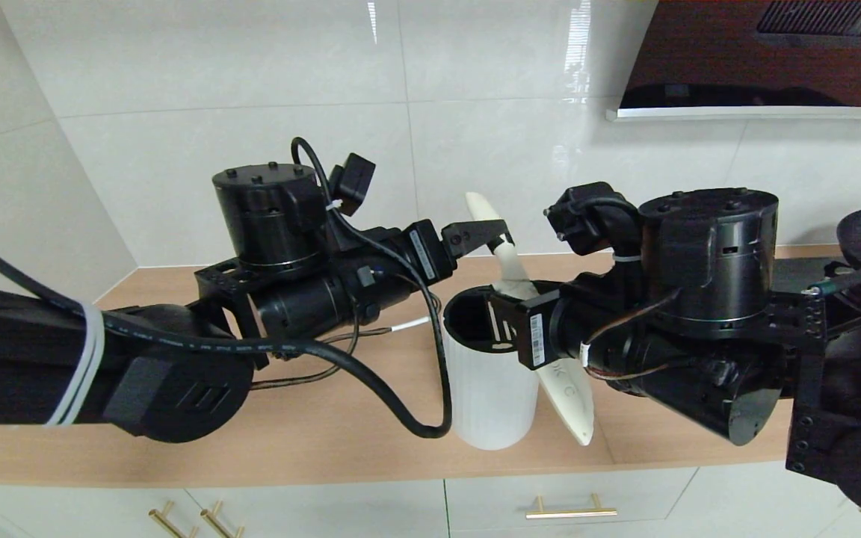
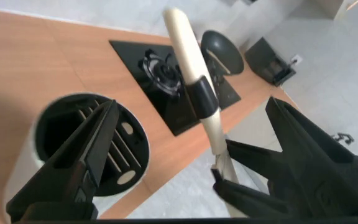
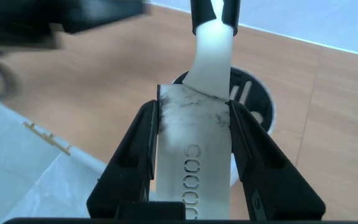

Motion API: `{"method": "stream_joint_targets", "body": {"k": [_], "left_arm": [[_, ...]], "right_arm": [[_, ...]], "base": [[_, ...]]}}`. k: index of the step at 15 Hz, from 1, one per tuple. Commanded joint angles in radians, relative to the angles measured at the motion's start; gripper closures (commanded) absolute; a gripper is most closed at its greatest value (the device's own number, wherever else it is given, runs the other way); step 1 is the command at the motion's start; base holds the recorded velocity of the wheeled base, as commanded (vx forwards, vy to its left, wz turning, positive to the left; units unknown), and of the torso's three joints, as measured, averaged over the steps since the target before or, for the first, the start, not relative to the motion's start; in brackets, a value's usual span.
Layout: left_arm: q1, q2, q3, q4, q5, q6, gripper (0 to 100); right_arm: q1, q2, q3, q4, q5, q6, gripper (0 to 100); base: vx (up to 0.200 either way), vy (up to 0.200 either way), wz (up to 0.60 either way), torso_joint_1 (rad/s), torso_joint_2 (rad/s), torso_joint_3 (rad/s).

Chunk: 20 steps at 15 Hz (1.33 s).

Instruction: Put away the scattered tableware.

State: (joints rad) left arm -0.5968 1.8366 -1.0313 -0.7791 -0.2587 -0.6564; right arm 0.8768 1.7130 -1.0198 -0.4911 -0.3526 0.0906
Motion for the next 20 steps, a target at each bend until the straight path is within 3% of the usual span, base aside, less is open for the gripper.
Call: {"method": "stream_joint_targets", "body": {"k": [1, 18, 19, 20], "left_arm": [[-0.021, 0.038, -0.007, -0.006, 0.004, 0.000, 0], [-0.034, 0.035, -0.020, -0.008, 0.015, 0.000, 0], [-0.035, 0.036, -0.021, -0.008, 0.019, 0.000, 100], [-0.035, 0.039, -0.020, -0.008, 0.026, 0.001, 100]], "right_arm": [[0.002, 0.014, 0.001, 0.000, 0.000, 0.000, 100], [0.037, 0.016, 0.015, -0.004, 0.001, 0.003, 100], [0.037, 0.014, 0.017, -0.004, 0.001, 0.003, 100], [0.037, 0.014, 0.017, -0.004, 0.000, 0.003, 100]], "base": [[0.000, 0.000, 0.00, 0.000, 0.00, 0.000], [0.000, 0.000, 0.00, 0.000, 0.00, 0.000], [0.000, 0.000, 0.00, 0.000, 0.00, 0.000], [0.000, 0.000, 0.00, 0.000, 0.00, 0.000]]}}
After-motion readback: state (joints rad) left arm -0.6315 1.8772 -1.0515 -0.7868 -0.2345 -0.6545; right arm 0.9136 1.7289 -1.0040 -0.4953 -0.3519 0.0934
